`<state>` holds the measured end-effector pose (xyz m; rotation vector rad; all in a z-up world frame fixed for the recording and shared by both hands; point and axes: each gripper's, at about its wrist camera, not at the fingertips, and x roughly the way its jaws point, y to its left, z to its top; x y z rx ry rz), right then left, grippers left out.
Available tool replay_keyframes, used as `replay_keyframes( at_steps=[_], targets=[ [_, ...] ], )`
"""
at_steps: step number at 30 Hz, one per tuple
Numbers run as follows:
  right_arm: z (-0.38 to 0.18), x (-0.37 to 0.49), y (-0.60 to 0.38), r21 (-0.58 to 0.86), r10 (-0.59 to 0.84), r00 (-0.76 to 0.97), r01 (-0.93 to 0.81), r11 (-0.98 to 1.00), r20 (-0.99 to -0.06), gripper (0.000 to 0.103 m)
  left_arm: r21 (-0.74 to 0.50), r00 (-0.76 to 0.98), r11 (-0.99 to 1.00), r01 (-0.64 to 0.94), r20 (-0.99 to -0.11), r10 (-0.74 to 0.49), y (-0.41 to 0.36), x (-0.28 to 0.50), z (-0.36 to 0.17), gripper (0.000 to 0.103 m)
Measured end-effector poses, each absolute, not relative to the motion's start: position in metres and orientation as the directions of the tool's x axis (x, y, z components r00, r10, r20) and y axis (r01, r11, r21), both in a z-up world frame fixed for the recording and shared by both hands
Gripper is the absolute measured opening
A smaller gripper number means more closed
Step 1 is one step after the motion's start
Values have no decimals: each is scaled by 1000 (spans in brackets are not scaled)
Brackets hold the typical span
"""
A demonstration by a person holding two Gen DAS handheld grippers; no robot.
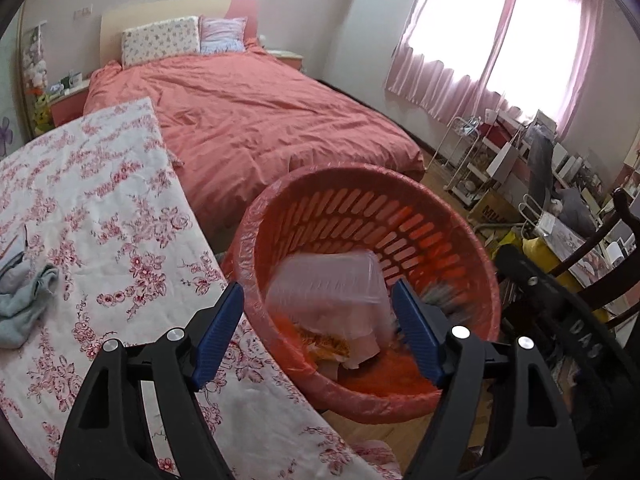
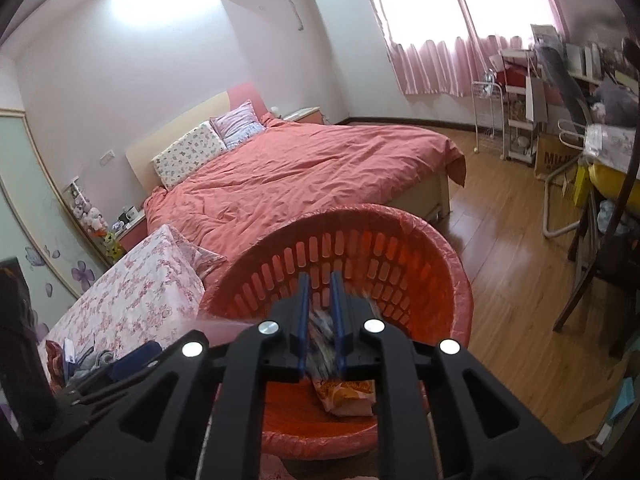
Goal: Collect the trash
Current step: 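Carry the tray and black scrunchie over the orange basket and open both tools, then move both open tools back to the remaining trash on the bedspread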
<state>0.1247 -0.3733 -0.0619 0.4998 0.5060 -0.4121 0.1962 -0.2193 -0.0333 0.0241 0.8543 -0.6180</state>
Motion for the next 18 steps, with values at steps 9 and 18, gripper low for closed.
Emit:
replay_keyframes(
  at_steps=[9, 18],
  targets=[
    [-57, 116, -368, 299, -295, 780, 515, 803, -551, 49, -153, 562, 868, 472, -707, -429, -187, 185, -27, 76],
    [-48, 120, -328, 265, -244, 791, 451, 852, -560, 50, -60, 654, 924, 378, -688, -313, -126, 177, -14, 76]
  ],
)
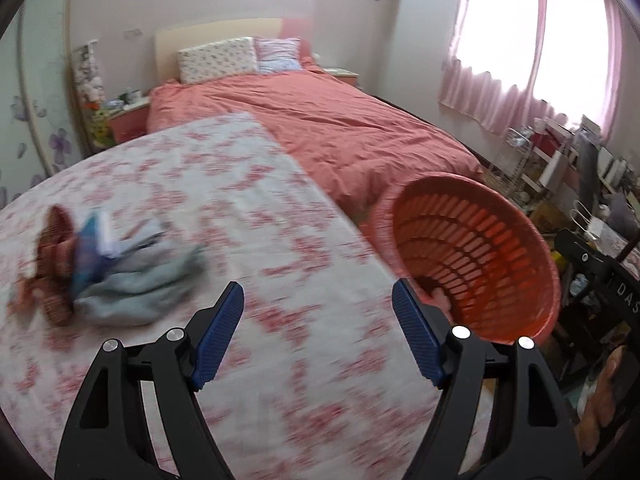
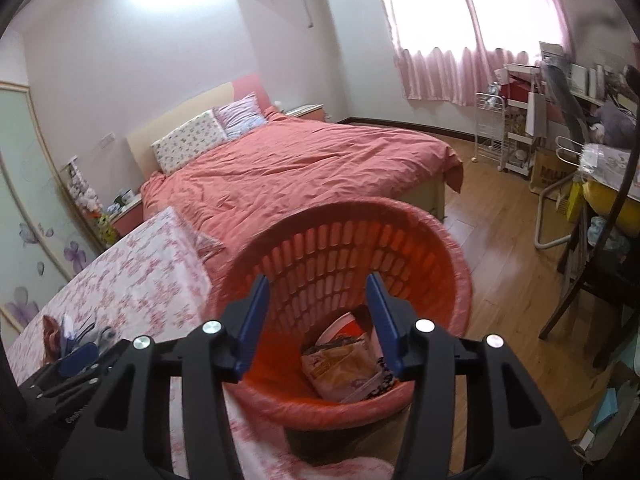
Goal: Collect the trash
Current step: 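Move both open tools back to the remaining trash on the bedspread, then grasp the white snack packet with the left tool while the right tool grasps the grey sock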
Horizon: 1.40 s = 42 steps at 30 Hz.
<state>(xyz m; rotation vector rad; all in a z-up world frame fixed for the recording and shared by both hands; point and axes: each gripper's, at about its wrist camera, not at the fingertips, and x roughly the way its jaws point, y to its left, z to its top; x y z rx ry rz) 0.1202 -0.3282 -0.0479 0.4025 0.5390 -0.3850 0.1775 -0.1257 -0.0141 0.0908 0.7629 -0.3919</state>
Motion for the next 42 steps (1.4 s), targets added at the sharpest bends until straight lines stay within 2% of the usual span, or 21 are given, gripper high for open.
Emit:
replay_keyframes(
  at_steps=[22, 31, 42],
  targets=[
    [-46, 187, -132, 157, 19, 791, 98, 983, -611, 50, -92, 736, 995, -31, -676, -40, 91, 174, -9, 77],
    [-65, 224, -70, 133, 90, 738, 0, 991, -669, 50, -117, 743, 985, -130, -669, 18, 149, 175, -9, 80],
    [-80, 254, -29, 116, 135, 678, -74, 990, -722, 49, -147, 731, 974, -171, -682, 25, 184, 179, -16, 80]
  ],
)
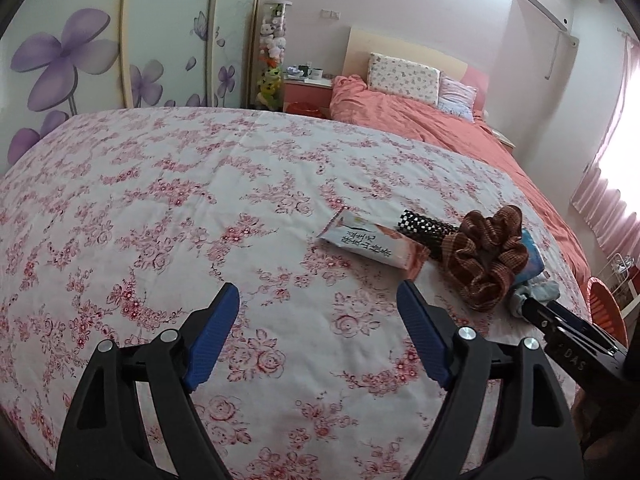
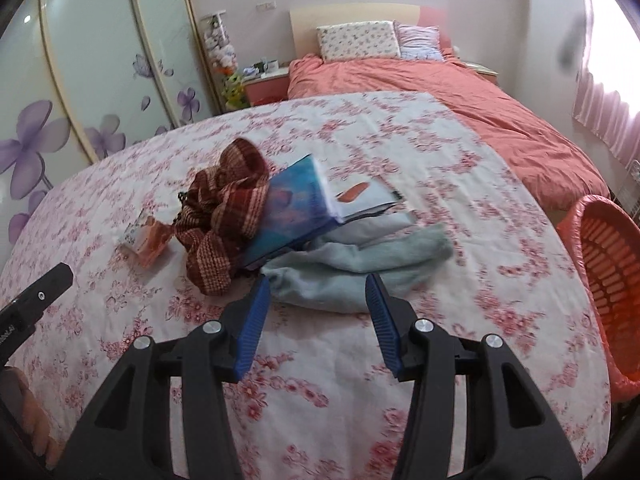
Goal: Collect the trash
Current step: 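Grasp the white snack packet with the left tool while the right tool grasps the grey sock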
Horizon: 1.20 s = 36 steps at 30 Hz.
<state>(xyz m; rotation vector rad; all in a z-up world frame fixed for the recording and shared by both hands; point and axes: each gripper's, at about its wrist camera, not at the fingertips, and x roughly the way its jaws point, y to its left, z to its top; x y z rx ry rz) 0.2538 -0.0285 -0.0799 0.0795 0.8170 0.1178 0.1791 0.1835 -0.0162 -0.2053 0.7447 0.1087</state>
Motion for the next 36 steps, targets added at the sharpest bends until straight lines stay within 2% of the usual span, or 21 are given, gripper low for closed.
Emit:
replay_keyframes(
  at_steps=[2, 4, 8, 10, 22, 28, 30, 32, 33, 34, 36],
  targets=[
    [-83, 257, -25, 109, 134, 666, -80, 991, -734, 48, -151, 728, 974, -171, -685, 22, 184, 180, -17, 80],
    [-88, 261, -23, 87, 115, 650, -76, 993, -752, 41, -155, 725, 973, -170, -688, 17, 184, 181, -18, 80],
    [-90, 261, -28, 79, 97, 651, -56, 995, -753, 19, -162, 719, 973, -162, -695, 4, 182, 187, -20, 80],
    [-89, 260, -36, 95, 104, 652, -49, 994, -751, 12, -165, 713, 974, -157, -701, -4, 180, 190, -21, 80],
    [-78, 230, -103, 134, 26, 699, 101, 986, -714, 10, -137, 673, 982, -129, -739, -15, 154, 228, -28, 80],
    [-80, 225, -116, 142, 20, 698, 118, 983, -716, 10, -117, 647, 985, -124, -762, -9, 141, 250, -35, 78],
    [-82, 224, -118, 144, 23, 696, 117, 983, -717, 10, -98, 618, 986, -137, -786, 7, 137, 256, -43, 73],
    [-82, 223, -119, 145, 24, 696, 116, 983, -718, 10, -79, 615, 986, -146, -788, 27, 133, 258, -47, 61],
    [-82, 223, -119, 146, 24, 696, 117, 982, -718, 10, -67, 618, 987, -144, -785, 37, 130, 258, -48, 51],
    [-82, 223, -121, 147, 24, 696, 119, 982, -718, 10, -52, 620, 989, -138, -783, 46, 127, 258, -48, 48],
    [-82, 222, -122, 150, 23, 696, 123, 981, -718, 10, -59, 625, 991, -123, -780, 31, 125, 259, -48, 21]
  ],
)
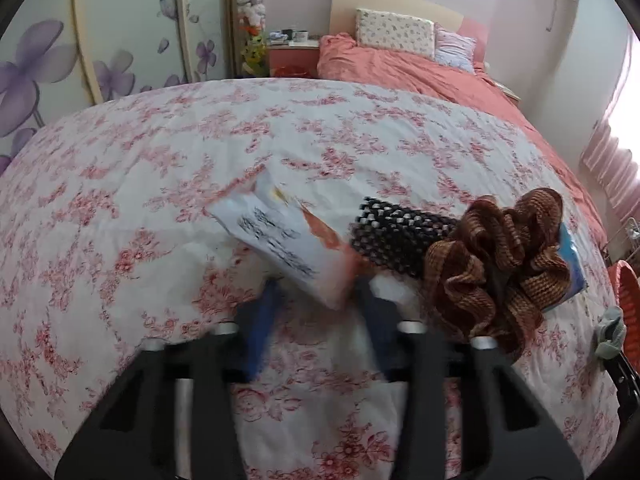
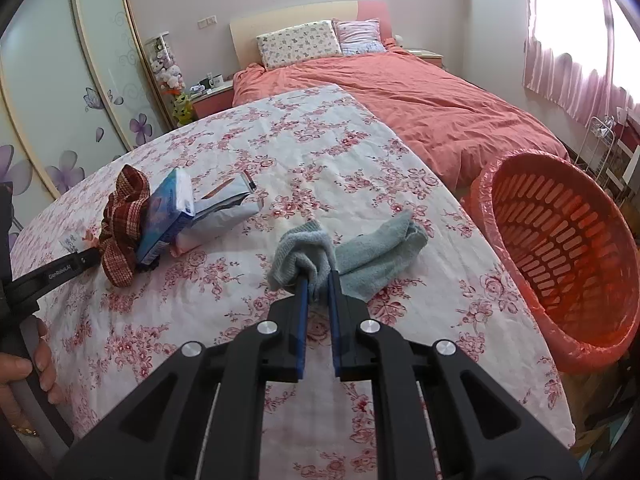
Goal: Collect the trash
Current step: 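Grasp the white snack packet with the left tool while the right tool grasps the grey sock, then carry the snack packet and grey sock over the basket and open both tools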
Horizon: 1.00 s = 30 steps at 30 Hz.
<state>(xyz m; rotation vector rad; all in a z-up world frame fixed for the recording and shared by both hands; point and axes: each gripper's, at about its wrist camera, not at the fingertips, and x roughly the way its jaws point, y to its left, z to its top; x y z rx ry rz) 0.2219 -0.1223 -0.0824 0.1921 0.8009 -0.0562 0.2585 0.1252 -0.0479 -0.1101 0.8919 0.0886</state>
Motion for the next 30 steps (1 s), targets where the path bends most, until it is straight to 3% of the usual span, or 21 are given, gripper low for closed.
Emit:
replay_keyframes(
  at_steps=[2, 5, 30],
  targets=[
    [-83, 220, -125, 151, 20, 697, 128, 980, -717, 10, -74, 627, 992, -103, -779, 7, 124, 258, -48, 14],
    [-81, 217, -129, 153, 16, 701, 134, 979, -713, 10, -92, 640, 992, -82, -768, -18, 125, 255, -47, 12],
    [-23, 159, -156, 175, -6, 809, 134, 975, -588, 10, -166, 743, 980, 114, -640, -195, 83, 183, 20, 12]
  ],
)
